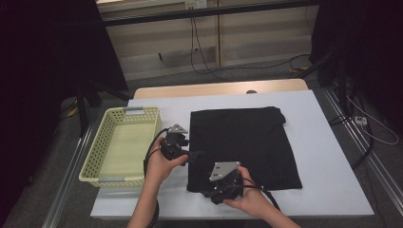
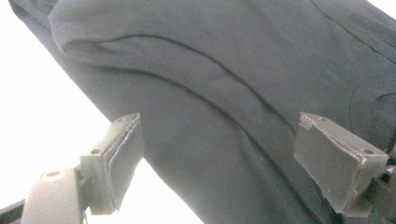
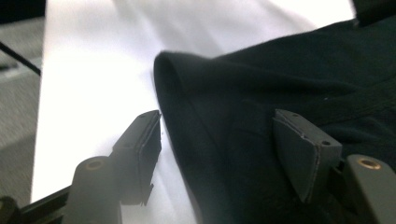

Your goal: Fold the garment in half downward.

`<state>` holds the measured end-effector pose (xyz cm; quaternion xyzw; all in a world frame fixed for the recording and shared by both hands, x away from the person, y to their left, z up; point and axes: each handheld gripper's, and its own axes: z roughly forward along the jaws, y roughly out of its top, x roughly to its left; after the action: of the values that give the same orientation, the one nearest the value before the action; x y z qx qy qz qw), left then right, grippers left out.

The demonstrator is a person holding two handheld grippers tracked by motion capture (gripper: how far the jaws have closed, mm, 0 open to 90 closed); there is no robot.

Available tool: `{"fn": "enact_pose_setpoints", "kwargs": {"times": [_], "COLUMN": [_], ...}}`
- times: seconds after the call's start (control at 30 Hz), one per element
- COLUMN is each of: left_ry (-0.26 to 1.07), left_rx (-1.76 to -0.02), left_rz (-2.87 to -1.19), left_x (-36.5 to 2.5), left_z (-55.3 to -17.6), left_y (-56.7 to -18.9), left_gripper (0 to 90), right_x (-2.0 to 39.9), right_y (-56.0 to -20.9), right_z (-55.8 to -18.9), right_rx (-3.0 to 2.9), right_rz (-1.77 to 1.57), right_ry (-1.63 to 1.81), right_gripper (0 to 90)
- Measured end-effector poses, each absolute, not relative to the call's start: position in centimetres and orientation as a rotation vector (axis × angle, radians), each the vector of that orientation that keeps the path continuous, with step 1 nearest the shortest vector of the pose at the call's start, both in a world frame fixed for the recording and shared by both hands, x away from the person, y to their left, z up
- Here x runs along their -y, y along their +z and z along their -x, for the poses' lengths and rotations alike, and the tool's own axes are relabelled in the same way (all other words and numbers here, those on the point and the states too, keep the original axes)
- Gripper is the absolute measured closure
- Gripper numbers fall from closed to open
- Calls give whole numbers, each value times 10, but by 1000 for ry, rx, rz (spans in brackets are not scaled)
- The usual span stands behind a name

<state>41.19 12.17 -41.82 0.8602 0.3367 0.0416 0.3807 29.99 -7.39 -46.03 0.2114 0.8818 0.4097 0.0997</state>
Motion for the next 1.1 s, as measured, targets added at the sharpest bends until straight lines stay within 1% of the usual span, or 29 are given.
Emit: {"fn": "enact_pose_setpoints", "kwargs": {"times": [0.3,0.4,0.5,0.7,0.93,1.03,1.1], "left_ry": [109,113,109,110,113,111,111], "left_rx": [-866,-866,-869,-873,-881,-882,-885], "left_rz": [-2182,-2181,-2177,-2170,-2174,-2168,-2168], "left_x": [-125,-126,-126,-126,-126,-127,-127], "left_z": [-411,-411,-411,-410,-410,-411,-411], "left_y": [-416,-416,-416,-415,-416,-416,-416], "left_gripper": [169,169,169,169,169,169,169], "right_x": [73,73,70,73,72,72,73], "right_y": [-460,-459,-461,-461,-462,-461,-461], "right_z": [-299,-298,-297,-304,-309,-309,-310], "right_rx": [-2607,-2608,-2618,-2596,-2579,-2568,-2555], "right_rz": [-629,-653,-610,-688,-696,-722,-744], "right_ry": [1205,1260,1206,1209,1189,1195,1193], "right_gripper": [346,347,344,480,499,540,606]}}
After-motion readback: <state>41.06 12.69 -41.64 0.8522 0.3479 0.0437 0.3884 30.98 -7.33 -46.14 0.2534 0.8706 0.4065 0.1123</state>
